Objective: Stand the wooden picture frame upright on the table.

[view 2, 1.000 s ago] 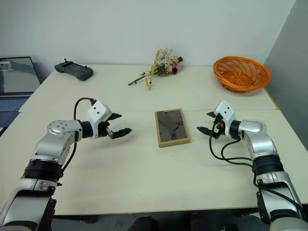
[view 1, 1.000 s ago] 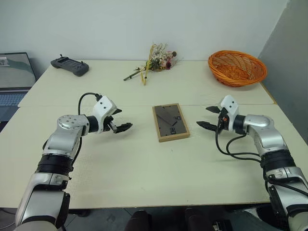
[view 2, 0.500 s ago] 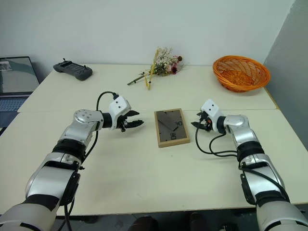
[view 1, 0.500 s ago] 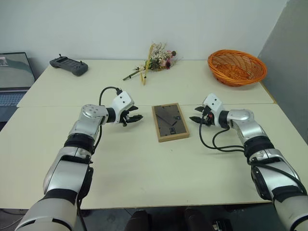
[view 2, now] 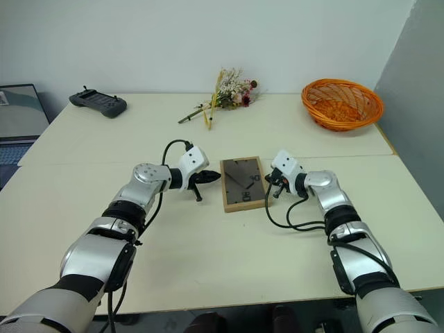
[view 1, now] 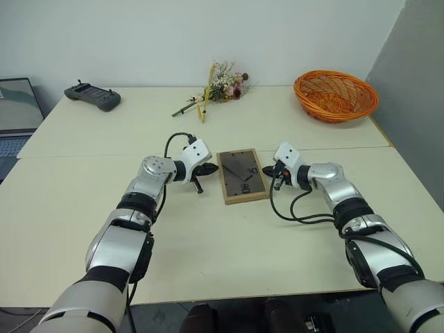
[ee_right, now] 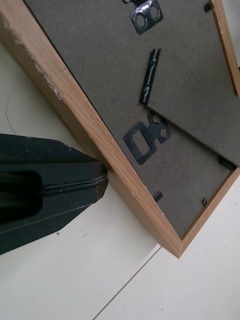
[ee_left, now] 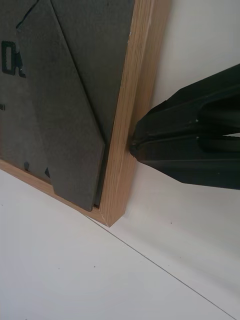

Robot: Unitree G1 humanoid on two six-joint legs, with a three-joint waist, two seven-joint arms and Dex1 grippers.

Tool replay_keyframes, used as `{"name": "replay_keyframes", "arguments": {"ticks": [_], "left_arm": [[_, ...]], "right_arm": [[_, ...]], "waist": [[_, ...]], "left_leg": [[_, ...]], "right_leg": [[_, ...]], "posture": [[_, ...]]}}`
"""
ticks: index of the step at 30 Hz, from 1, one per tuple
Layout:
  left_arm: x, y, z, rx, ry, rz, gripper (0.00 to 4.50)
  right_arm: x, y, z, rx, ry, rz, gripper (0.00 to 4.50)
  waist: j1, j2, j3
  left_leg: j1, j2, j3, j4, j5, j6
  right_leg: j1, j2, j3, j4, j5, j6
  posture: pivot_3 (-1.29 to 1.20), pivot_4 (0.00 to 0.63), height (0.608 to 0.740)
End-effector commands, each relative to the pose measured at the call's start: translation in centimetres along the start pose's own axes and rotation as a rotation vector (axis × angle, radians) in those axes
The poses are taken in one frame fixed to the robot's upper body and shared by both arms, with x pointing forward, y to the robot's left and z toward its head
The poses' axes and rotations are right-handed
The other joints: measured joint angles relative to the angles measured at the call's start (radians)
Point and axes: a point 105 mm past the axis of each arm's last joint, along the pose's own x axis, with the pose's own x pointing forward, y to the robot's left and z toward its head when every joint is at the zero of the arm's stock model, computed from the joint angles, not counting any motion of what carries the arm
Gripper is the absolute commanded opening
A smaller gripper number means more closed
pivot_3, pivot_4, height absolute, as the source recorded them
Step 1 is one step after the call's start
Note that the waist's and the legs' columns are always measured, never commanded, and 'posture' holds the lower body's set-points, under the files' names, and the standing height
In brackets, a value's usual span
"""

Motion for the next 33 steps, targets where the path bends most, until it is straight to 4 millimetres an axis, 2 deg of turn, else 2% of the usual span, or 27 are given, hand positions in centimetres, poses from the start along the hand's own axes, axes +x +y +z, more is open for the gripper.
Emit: {"name": "replay_keyframes", "arguments": {"ticks": [1, 6, 13, 17, 21, 24, 30, 33], "left_arm": [[-0.1, -1.3, 1.3, 0.043, -0.052, -0.077, 0.03], [-1.1, -2.9, 1.6, 0.058, -0.062, -0.141, 0.03], [-3.7, -5.6, 1.8, 0.062, -0.042, -0.21, 0.03], [-5.4, -7.3, 1.2, 0.071, 0.015, -0.276, 0.03], [-7.0, -8.4, -0.4, 0.094, 0.118, -0.317, 0.03], [-8.0, -8.3, -1.9, 0.093, 0.199, -0.317, 0.03], [-10.5, -7.3, -4.5, 0.078, 0.312, -0.292, 0.03], [-11.5, -6.7, -5.2, 0.079, 0.346, -0.277, 0.03]], "right_arm": [[0.5, 1.6, 2.1, -0.038, -0.075, 0.065, 0.0], [0.0, 3.4, 2.4, -0.041, -0.097, 0.127, 0.0], [-1.4, 7.7, 2.4, -0.045, -0.078, 0.28, 0.0], [-2.1, 9.4, 2.7, -0.047, -0.072, 0.344, 0.0], [-2.6, 10.4, 2.6, -0.046, -0.056, 0.386, 0.0], [-2.9, 10.6, 2.3, -0.045, -0.046, 0.392, 0.0], [-3.4, 9.0, 1.8, -0.038, -0.025, 0.329, 0.0], [-3.9, 8.8, 1.4, -0.034, -0.013, 0.32, 0.0]], "waist": [[0.0, 0.0, 0.0], [0.0, 0.0, 0.0], [0.003, 0.0, 0.0], [0.003, 0.0, 0.0], [0.002, 0.0, 0.0], [0.005, 0.0, 0.0], [0.007, 0.0, 0.0], [0.005, 0.0, 0.0]], "left_leg": [[0.0, 0.0, 0.0, 0.0, 0.0, 0.0], [0.0, 0.0, 0.0, 0.0, 0.0, 0.0], [0.0, 0.0, -0.002, 0.0, 0.0, 0.0], [0.0, 0.0, -0.002, 0.0, -0.002, 0.004], [0.001, 0.0, -0.003, 0.0, -0.002, 0.004], [0.001, 0.0, -0.004, 0.0, -0.003, 0.004], [0.002, -0.001, -0.004, 0.0, -0.003, 0.005], [0.002, 0.0, -0.004, 0.0, -0.003, 0.005]], "right_leg": [[0.0, 0.0, 0.0, 0.0, 0.0, 0.0], [0.0, 0.0, 0.0, 0.0, 0.0, 0.0], [0.0, 0.0, 0.0, 0.0, 0.0, 0.0], [0.0, 0.0, 0.0, 0.001, 0.0, 0.0], [0.0, 0.001, 0.0, 0.001, 0.0, 0.0], [0.001, 0.001, -0.001, 0.0, 0.0, 0.0], [0.002, 0.001, -0.001, 0.0, 0.0, 0.0], [0.002, 0.001, -0.001, 0.0, 0.0, 0.0]], "posture": [[0.0, 0.15, 0.74], [0.0, 0.15, 0.74], [0.0, 0.15, 0.74], [0.0, 0.15, 0.74], [0.0, 0.15, 0.74], [0.0, 0.15, 0.74], [0.0, 0.15, 0.74], [0.0, 0.15, 0.74]]}}
